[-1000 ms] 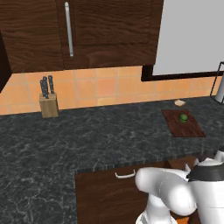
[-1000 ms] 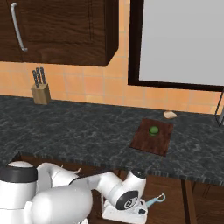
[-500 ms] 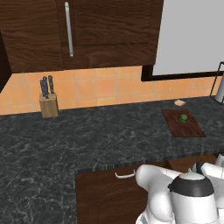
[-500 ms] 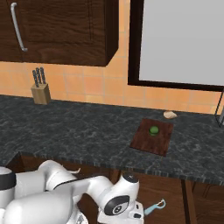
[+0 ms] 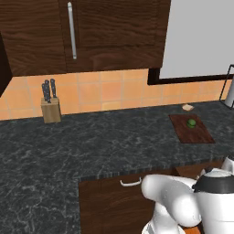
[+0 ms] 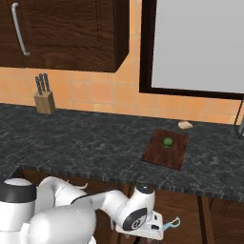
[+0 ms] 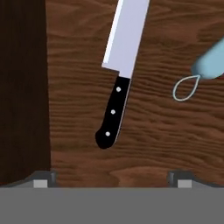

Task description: Place the appropriate cutting tool for cutting the avocado skin on the cutting board.

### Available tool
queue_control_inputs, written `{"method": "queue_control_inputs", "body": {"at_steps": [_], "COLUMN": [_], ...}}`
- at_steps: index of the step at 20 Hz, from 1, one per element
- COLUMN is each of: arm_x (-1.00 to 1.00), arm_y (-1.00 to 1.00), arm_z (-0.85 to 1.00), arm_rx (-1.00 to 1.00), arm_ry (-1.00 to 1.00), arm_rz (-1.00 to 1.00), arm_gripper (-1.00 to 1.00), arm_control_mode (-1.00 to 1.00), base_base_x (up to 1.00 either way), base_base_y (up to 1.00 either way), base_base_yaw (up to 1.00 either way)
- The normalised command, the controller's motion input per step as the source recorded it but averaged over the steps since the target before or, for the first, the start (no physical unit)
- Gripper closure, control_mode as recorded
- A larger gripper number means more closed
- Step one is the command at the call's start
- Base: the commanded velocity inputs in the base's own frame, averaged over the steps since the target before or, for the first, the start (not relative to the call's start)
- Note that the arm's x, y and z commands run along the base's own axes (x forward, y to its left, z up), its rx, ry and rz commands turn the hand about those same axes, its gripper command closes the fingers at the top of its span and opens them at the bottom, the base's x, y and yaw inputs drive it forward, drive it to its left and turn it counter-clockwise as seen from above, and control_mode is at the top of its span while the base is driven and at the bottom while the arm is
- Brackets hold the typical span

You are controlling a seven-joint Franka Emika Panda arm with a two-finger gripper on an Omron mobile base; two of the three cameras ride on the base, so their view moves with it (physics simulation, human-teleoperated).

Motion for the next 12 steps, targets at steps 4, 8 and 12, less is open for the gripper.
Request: {"method": "queue_control_inputs", "body": {"at_steps": [4, 8, 12], "arm_x": [0.39, 0.16, 0.12], "arm_y": [-0.14, -0.01, 0.0], "arm_z": [-0.27, -0.43, -0.4], "arm_rx": [0.0, 0.0, 0.01], "arm_ry": [0.0, 0.0, 0.02], "arm_rz": [-0.07, -0.04, -0.05], "arm_gripper": [-1.0, -1.0, -1.0], "arm_control_mode": [-1.0, -1.0, -1.0], "base_base_x": [0.0, 0.0, 0.0], "base_base_y": [0.0, 0.0, 0.0], "base_base_yaw": [0.0, 0.0, 0.0]}}
